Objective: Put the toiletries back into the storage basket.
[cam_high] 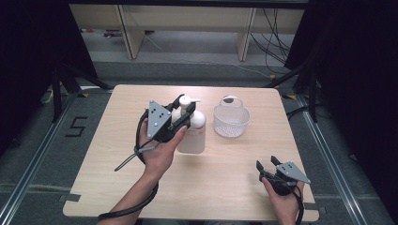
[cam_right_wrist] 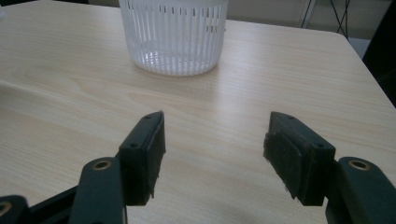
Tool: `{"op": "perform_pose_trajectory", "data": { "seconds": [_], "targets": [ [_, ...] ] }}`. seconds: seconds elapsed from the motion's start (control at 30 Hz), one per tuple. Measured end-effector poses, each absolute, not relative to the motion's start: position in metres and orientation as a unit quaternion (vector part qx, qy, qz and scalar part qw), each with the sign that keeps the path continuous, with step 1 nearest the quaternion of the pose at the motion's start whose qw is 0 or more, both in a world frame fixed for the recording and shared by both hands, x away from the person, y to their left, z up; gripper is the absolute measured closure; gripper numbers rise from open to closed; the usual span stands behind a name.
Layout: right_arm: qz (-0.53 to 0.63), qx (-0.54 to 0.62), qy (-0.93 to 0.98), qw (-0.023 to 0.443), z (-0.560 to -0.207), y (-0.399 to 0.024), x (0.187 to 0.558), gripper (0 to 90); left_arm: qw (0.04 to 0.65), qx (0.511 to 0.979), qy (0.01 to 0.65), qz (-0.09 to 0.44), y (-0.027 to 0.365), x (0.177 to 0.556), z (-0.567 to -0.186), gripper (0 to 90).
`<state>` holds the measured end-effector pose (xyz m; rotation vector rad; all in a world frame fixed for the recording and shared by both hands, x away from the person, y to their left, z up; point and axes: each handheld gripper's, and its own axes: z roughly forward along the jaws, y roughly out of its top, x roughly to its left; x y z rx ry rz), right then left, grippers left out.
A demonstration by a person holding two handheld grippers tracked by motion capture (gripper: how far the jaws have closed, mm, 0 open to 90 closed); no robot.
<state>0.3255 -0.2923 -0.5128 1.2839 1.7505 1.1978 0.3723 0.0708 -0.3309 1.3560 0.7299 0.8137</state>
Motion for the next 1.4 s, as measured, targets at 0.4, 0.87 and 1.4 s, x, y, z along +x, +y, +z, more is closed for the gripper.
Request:
{"op": "perform_pose_trajectory", "data": {
  "seconds": [0.4, 0.87, 1.4],
  "targets": [
    [0.455, 0.489, 0.669, 0.325, -0.513, -0.293, 0.325, 38.2, 0.65, 0.595, 0.316, 0.351, 0.066, 0.378, -0.326, 59.1],
    [0.456, 0.49, 0.669, 0.324, -0.513, -0.292, 0.325, 38.2, 0.656, 0.592, 0.313, 0.349, 0.065, 0.383, -0.321, 59.0],
    [0.448, 0.48, 0.673, 0.341, -0.512, -0.294, 0.326, 38.2, 0.66, 0.591, 0.305, 0.349, 0.059, 0.39, -0.313, 59.1]
  ]
}}
